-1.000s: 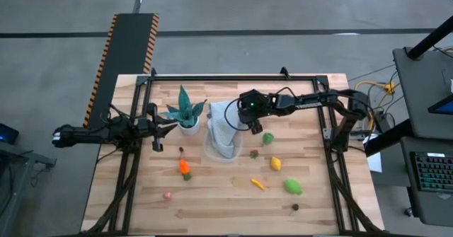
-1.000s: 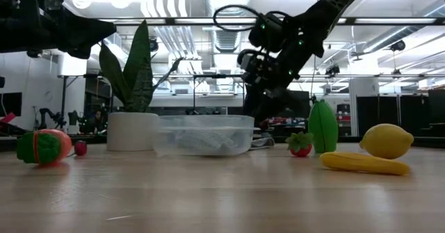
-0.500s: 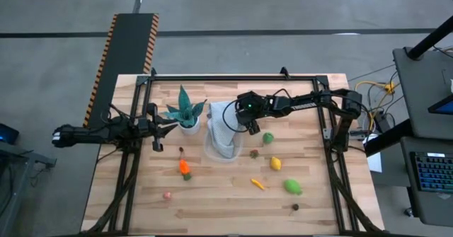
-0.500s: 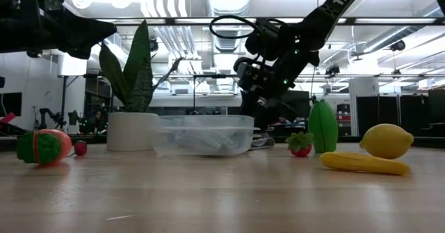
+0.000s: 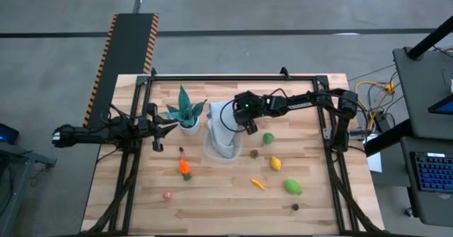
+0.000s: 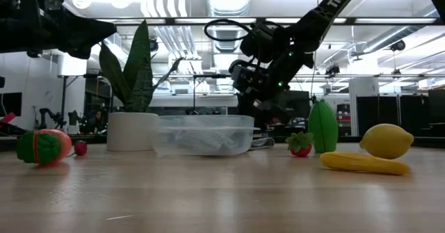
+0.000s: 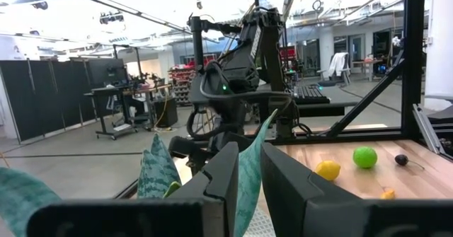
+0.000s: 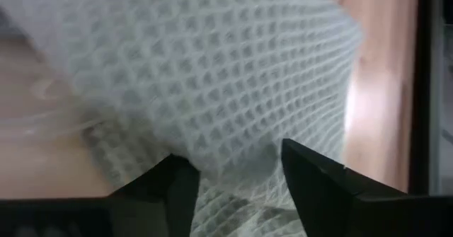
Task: Pick and placing Produce into tupperware
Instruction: Move the gray cloth to the top right of the table
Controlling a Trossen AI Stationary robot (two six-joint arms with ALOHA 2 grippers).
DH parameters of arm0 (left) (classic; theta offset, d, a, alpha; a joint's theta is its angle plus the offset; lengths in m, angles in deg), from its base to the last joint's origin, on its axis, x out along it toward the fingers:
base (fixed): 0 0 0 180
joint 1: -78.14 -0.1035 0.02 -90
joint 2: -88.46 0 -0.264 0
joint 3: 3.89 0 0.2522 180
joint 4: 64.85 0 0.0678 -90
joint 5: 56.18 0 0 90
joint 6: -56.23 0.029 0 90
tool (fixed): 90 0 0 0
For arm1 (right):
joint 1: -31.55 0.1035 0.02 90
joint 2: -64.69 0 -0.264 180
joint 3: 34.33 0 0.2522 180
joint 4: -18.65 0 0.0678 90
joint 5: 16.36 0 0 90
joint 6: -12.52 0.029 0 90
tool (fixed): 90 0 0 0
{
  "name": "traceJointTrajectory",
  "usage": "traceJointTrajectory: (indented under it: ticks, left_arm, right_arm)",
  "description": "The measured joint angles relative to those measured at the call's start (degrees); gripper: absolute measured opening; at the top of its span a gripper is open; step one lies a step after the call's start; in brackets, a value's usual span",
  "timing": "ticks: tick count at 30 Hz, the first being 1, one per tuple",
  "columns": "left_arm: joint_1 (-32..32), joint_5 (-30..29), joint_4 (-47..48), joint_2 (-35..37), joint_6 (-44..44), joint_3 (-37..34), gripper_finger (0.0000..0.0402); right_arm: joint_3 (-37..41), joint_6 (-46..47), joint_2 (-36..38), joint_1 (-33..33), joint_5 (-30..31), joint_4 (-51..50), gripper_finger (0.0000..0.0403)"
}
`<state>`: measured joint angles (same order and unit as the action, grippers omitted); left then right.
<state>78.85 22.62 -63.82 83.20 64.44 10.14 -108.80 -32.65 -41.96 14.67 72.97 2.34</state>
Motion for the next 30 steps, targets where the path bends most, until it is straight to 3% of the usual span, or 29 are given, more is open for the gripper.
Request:
traceJointTrajectory:
  ticks: [11, 30]
  left_arm:
    - [0.01, 0.02, -0.04, -1.00, 0.00, 0.01, 0.0048]
    - [0.01, 0.02, -0.15, -1.20, 0.00, 0.01, 0.0048]
  right_arm:
    - [-0.20, 2.55, -0.02, 0.00, 0.77, -0.17, 0.0017]
    - [-6.98, 7.11, 5.56, 0.13, 0.81, -8.10, 0.0009]
